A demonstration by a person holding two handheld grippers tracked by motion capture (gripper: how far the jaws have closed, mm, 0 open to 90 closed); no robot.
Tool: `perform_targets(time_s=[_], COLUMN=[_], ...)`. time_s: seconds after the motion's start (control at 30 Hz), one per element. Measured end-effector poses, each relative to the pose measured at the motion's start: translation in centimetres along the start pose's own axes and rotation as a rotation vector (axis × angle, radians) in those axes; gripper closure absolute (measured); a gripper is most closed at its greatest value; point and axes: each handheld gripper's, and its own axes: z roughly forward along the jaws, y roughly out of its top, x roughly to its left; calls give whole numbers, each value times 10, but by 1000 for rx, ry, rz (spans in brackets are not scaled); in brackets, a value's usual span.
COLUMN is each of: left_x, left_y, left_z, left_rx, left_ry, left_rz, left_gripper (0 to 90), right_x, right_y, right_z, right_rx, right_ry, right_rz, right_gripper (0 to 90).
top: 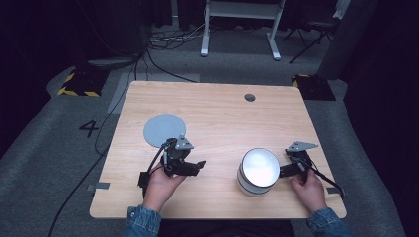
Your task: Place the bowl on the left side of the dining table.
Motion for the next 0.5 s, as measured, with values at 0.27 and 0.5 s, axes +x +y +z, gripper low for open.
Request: perform_targets(time_s=[0.27, 0.5], left_x=[-7, -13], left_y=[29, 43], left_z=[-1, -3], left_rx=[-23, -75], left_ry=[-25, -40], left_rz=[33, 34], left_gripper=[291, 291], right_x=[0, 0], right_y=[0, 0], right_z=[0, 0], right_rx=[2, 1], right_ry=[-3, 0], right_rz=[-5, -1], right_gripper=[3, 3])
